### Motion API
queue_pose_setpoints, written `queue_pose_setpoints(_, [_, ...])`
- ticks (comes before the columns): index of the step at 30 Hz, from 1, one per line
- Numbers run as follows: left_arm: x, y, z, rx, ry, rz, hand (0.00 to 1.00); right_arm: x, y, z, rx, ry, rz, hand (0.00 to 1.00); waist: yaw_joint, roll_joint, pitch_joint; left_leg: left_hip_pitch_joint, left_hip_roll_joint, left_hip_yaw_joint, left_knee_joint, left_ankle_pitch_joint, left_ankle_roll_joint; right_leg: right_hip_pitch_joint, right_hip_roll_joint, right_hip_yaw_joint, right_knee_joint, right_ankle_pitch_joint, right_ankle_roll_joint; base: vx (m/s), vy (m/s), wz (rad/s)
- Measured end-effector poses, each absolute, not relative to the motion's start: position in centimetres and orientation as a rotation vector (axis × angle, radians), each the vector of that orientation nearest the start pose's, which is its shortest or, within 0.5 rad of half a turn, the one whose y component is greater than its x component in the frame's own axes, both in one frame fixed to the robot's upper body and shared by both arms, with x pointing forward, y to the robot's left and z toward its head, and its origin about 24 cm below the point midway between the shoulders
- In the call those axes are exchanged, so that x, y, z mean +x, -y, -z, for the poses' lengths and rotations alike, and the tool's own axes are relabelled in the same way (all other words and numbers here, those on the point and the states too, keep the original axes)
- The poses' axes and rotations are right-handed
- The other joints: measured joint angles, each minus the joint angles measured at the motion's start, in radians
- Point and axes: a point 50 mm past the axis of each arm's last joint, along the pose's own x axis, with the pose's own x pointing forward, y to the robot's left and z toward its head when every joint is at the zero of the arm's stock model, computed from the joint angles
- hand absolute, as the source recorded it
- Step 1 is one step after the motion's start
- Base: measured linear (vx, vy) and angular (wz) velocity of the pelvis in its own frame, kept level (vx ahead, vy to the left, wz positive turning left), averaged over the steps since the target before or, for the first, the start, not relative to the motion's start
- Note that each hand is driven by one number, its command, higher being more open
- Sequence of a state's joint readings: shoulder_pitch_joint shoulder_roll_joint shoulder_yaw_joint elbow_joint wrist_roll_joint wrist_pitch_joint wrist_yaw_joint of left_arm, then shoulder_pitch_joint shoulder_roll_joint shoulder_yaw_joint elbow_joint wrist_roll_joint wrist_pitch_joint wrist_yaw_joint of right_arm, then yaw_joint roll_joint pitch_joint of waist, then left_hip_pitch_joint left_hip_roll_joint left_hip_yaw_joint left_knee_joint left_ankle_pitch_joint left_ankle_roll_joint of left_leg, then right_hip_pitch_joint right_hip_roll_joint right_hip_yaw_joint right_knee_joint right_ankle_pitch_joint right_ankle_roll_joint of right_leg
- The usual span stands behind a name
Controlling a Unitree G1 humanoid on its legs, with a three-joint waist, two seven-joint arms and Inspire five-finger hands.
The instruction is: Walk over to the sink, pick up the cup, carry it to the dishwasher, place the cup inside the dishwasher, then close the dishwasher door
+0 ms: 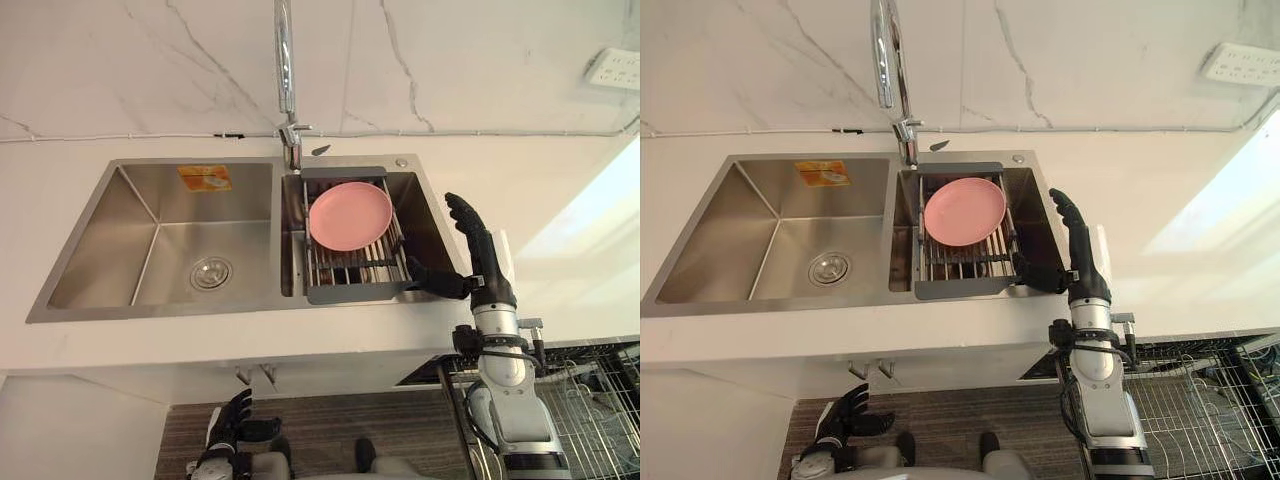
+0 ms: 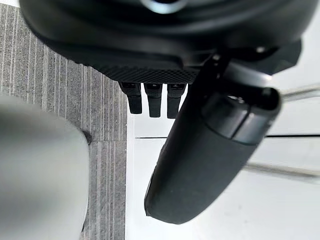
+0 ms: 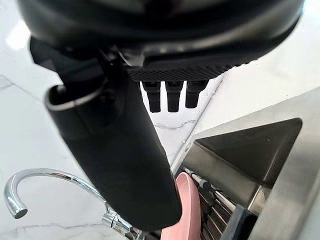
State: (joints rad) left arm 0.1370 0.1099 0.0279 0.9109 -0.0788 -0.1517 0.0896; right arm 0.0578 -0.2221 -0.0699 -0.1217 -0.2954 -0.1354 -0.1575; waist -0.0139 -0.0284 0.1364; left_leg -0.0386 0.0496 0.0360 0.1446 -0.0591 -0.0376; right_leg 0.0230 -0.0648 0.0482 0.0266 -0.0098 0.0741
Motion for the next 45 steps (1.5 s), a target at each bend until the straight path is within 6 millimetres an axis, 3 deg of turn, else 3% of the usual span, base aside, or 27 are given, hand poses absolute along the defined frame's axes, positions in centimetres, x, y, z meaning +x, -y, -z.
queue_pose_setpoints(12, [9.1,-22.8,14.4,0.081,-0.922,-0.340,0.90,23.9,21.4,-8.5,-0.663,0.248,0.212,0.90,0.004,0.000,-0.010,0.049,0.002,0.000,-0.074,0.034,-0.006,0.024,-0.005,-0.051,-0.006,0.000,0.000,0.00,-0.008,0.02])
queue_pose_setpoints(19, [7.5,-24.6,14.3,0.091,-0.946,-0.418,0.90,25.3,23.2,-8.2,-0.818,0.204,0.167,0.90,0.026,0.000,-0.010,0.042,-0.002,-0.006,-0.090,0.046,-0.006,0.015,-0.009,-0.066,-0.008,0.000,0.000,-0.01,-0.004,0.03])
queue_pose_setpoints(30, [8.0,-25.0,14.0,0.104,-0.923,-0.419,0.90,27.7,22.1,-8.2,-0.958,0.214,0.066,0.90,0.029,0.006,-0.003,-0.005,-0.010,-0.029,-0.061,0.047,-0.002,-0.006,-0.018,-0.106,-0.006,0.001,0.000,-0.01,-0.004,0.08])
queue_pose_setpoints(45, [9.1,-24.2,13.7,0.080,-0.878,-0.417,0.90,30.3,20.6,-9.5,-1.145,0.287,0.038,0.90,0.055,0.028,0.075,-0.084,-0.013,-0.058,0.033,0.021,0.000,-0.037,-0.021,-0.139,0.018,0.000,0.001,-0.03,0.006,0.07])
